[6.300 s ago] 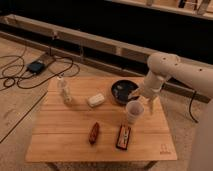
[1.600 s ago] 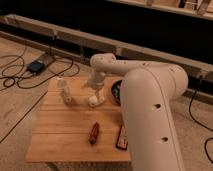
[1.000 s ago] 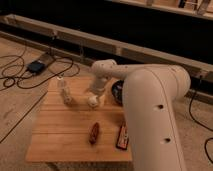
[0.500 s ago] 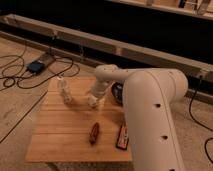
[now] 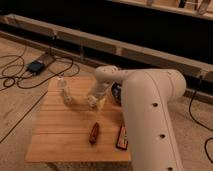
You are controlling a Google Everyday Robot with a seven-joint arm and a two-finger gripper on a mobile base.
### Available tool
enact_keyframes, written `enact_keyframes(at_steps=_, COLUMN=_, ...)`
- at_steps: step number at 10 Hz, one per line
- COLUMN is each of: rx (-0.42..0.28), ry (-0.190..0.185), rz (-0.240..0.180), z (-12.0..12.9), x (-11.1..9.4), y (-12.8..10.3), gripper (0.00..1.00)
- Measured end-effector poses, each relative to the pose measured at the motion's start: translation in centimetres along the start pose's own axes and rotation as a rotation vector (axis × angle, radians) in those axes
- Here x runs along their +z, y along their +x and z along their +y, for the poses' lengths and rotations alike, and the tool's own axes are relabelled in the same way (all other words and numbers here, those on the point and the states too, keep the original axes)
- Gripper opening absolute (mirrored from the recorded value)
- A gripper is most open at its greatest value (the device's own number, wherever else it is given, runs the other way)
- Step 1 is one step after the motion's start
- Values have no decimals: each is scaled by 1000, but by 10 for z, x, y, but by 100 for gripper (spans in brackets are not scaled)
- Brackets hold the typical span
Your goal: Wipe the white sponge on the table
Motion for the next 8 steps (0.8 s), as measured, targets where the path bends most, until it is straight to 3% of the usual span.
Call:
enact_keyframes(at_steps=5, rx=-14, ry=26, rz=-7, z=-1, x=7, y=-3, gripper=5)
enact_keyframes(at_steps=8, rx=-19, ry=37, rz=-6, z=-5, x=7, y=-4, gripper=0)
